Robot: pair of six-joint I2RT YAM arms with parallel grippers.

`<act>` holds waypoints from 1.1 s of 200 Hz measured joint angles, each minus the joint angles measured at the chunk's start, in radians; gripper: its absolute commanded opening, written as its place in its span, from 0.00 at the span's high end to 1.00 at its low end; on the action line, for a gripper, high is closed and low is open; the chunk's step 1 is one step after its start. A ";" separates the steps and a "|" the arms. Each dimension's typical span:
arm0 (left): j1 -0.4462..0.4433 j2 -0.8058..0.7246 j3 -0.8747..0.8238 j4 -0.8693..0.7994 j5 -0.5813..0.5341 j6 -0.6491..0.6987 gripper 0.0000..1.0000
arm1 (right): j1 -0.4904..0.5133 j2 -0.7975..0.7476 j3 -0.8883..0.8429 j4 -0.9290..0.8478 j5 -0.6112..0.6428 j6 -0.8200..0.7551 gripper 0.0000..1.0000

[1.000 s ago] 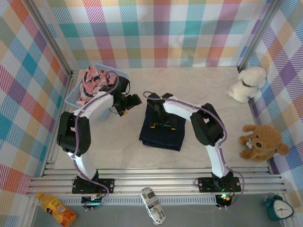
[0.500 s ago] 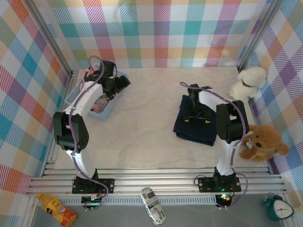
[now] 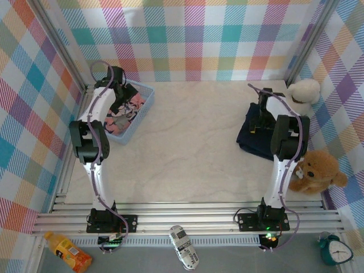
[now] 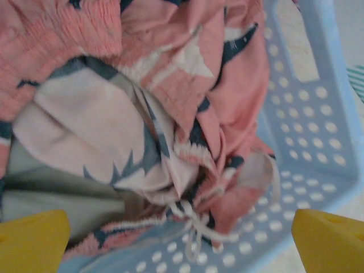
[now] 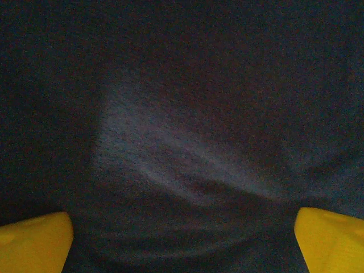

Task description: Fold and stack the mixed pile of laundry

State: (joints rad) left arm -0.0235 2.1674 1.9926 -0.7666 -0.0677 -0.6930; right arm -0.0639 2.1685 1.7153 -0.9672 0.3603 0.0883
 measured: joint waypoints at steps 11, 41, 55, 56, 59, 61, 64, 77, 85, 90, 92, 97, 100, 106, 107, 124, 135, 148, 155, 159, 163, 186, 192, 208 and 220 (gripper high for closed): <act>0.000 0.041 0.051 -0.017 -0.027 -0.006 0.00 | 0.006 0.012 0.029 -0.004 -0.002 0.002 0.00; 0.000 0.157 0.184 -0.055 -0.101 -0.029 0.00 | 0.012 -0.025 0.052 -0.016 -0.049 0.046 0.00; 0.001 0.212 0.238 -0.069 -0.130 -0.041 0.00 | 0.013 -0.086 0.039 -0.013 -0.103 0.076 0.00; 0.001 0.214 0.240 -0.071 -0.132 -0.041 0.00 | 0.013 -0.089 0.038 -0.013 -0.106 0.078 0.01; 0.001 0.226 0.249 -0.074 -0.137 -0.044 0.00 | 0.013 -0.105 0.036 -0.014 -0.119 0.084 0.01; 0.001 0.235 0.257 -0.077 -0.140 -0.047 0.00 | 0.013 -0.115 0.034 -0.014 -0.128 0.088 0.01; 0.001 0.246 0.267 -0.081 -0.145 -0.048 0.01 | 0.013 -0.129 0.033 -0.014 -0.139 0.092 0.01; 0.004 0.300 0.307 -0.100 -0.153 -0.062 0.09 | 0.013 -0.192 0.033 -0.011 -0.194 0.119 0.01; 0.007 0.333 0.326 -0.107 -0.150 -0.074 0.34 | 0.013 -0.229 0.033 -0.009 -0.229 0.137 0.00; 0.008 0.352 0.332 -0.110 -0.142 -0.078 0.53 | 0.013 -0.248 0.033 -0.007 -0.251 0.145 0.01; 0.010 0.360 0.334 -0.111 -0.138 -0.082 0.60 | 0.013 -0.256 0.033 -0.006 -0.261 0.151 0.01; 0.013 0.375 0.336 -0.115 -0.127 -0.084 0.77 | 0.013 -0.272 0.033 -0.002 -0.280 0.162 0.01; 0.014 0.383 0.336 -0.118 -0.123 -0.085 0.87 | 0.013 -0.281 0.032 0.001 -0.291 0.169 0.01; 0.017 0.393 0.338 -0.123 -0.129 -0.084 1.00 | 0.013 -0.295 0.028 0.010 -0.313 0.183 0.00; 0.018 0.393 0.338 -0.124 -0.129 -0.084 1.00 | 0.013 -0.298 0.026 0.013 -0.319 0.188 0.00; 0.027 0.383 0.349 -0.124 -0.085 -0.084 1.00 | 0.011 -0.322 0.000 0.045 -0.385 0.235 0.01; 0.031 0.372 0.348 -0.119 -0.049 -0.074 1.00 | 0.008 -0.324 -0.017 0.065 -0.430 0.264 0.00; 0.034 0.353 0.346 -0.116 -0.006 -0.064 1.00 | 0.006 -0.324 -0.036 0.086 -0.477 0.291 0.01; 0.034 0.336 0.345 -0.113 0.024 -0.060 1.00 | 0.004 -0.324 -0.042 0.092 -0.502 0.303 0.01; 0.034 0.324 0.345 -0.109 0.043 -0.057 1.00 | 0.003 -0.324 -0.044 0.096 -0.515 0.311 0.01; 0.034 0.311 0.345 -0.105 0.058 -0.054 1.00 | 0.002 -0.324 -0.045 0.099 -0.525 0.317 0.00; 0.034 0.209 0.390 -0.088 0.180 -0.051 1.00 | 0.000 -0.327 -0.051 0.127 -0.581 0.346 0.01; 0.034 0.183 0.420 -0.081 0.212 -0.051 1.00 | 0.000 -0.333 -0.061 0.138 -0.589 0.351 0.00; 0.032 0.097 0.486 -0.034 0.300 -0.060 1.00 | 0.000 -0.367 -0.112 0.174 -0.606 0.373 0.01; 0.028 0.020 0.512 0.008 0.361 -0.070 1.00 | 0.000 -0.407 -0.163 0.196 -0.617 0.390 0.01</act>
State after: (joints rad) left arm 0.0044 2.1876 2.5046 -0.7582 0.2935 -0.7631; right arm -0.0643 1.7611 1.5528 -0.7708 -0.2565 0.4782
